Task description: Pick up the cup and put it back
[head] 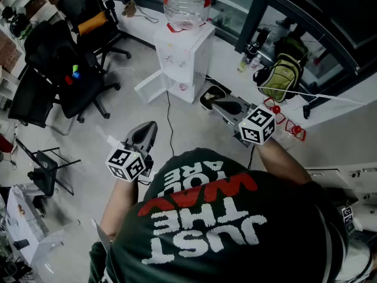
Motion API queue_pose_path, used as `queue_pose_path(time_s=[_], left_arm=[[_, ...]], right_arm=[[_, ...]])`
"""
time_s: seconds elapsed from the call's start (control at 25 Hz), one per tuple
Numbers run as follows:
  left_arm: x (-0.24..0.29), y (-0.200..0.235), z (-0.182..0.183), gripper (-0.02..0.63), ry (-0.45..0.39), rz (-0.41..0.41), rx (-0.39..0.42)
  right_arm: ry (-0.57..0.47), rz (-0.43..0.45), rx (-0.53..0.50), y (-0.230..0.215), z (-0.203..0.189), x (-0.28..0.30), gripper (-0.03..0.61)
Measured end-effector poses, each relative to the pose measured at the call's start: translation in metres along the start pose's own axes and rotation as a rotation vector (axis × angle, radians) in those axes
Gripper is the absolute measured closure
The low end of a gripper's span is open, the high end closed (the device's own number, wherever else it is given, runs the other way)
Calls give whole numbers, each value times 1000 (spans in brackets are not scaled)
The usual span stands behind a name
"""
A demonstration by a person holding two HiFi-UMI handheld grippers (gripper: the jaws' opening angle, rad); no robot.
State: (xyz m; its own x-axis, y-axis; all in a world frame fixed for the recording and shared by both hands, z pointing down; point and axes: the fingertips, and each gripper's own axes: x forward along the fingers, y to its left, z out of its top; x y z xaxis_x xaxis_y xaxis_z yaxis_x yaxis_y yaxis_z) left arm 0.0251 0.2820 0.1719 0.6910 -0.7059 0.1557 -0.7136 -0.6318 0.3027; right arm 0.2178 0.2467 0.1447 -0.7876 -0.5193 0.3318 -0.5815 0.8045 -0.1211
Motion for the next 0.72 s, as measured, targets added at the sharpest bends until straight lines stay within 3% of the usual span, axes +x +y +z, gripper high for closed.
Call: queue_pose_path(time_s=[0.72], left_arm=[[28, -17, 4, 606, 16, 4, 2]], right_arm=[[-30, 30, 23, -21, 8, -16, 545]])
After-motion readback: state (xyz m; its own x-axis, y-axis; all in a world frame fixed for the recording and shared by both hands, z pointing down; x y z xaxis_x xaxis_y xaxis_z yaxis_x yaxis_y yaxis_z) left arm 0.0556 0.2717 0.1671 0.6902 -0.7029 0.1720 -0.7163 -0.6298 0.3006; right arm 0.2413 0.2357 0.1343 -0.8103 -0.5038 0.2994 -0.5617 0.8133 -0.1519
